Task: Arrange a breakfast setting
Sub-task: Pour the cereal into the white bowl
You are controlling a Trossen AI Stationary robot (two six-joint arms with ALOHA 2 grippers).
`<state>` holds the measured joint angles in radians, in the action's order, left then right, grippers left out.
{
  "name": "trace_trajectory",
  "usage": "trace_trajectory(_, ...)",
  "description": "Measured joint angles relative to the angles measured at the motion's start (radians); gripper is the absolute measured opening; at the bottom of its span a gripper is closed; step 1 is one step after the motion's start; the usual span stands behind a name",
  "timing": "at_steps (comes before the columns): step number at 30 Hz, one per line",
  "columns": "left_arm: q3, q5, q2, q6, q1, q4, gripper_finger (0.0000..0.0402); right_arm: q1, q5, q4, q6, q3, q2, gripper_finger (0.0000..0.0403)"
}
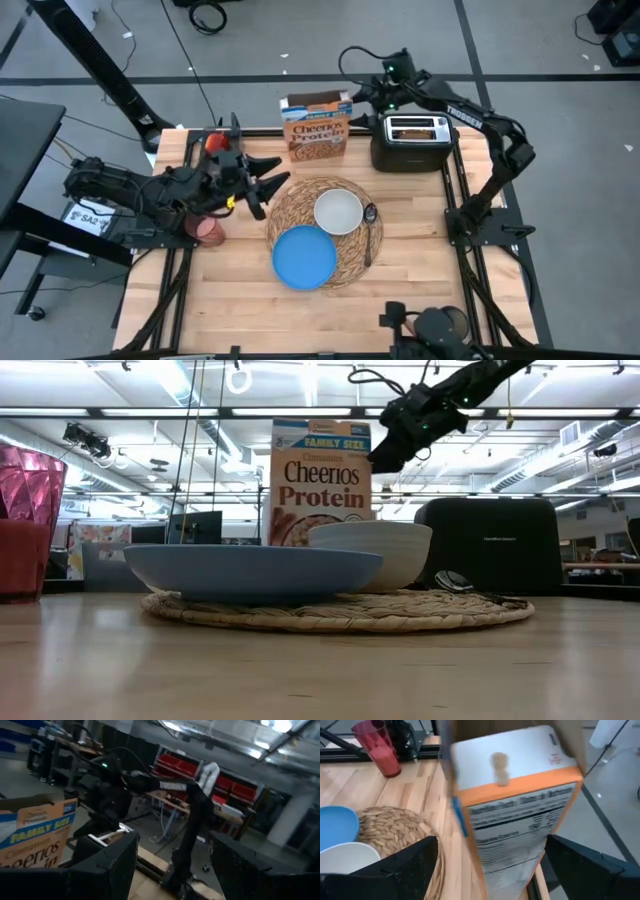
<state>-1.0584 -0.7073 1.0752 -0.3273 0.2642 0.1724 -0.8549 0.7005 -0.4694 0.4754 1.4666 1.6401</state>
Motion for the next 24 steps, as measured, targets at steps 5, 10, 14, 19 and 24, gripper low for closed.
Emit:
trace_trajectory(5,0.0,-0.054,-0.018,-0.002,0.009,0.005,0.0243,0.007,-0.031,0.046,0.003,0.0,-0.012,0.0367)
trace_trajectory(10,0.0,-0.059,-0.022,-0.001,0.01,0.008,0.0243,-0.033,-0.014,0.069,0.002,0.0,-0.022,0.0377)
trace_trajectory(14,0.0,-0.059,-0.016,-0.002,-0.004,0.013,0.0243,-0.044,0.067,0.133,-0.001,0.0,0.017,0.0384)
trace_trajectory(19,0.0,-0.059,-0.008,-0.001,-0.022,0.016,0.0243,-0.032,0.178,0.23,-0.059,0.0,0.1,0.0384)
trace_trajectory(24,0.0,-0.095,-0.008,-0.02,-0.027,-0.041,0.0243,0.011,0.281,0.251,-0.065,0.0,0.142,0.037)
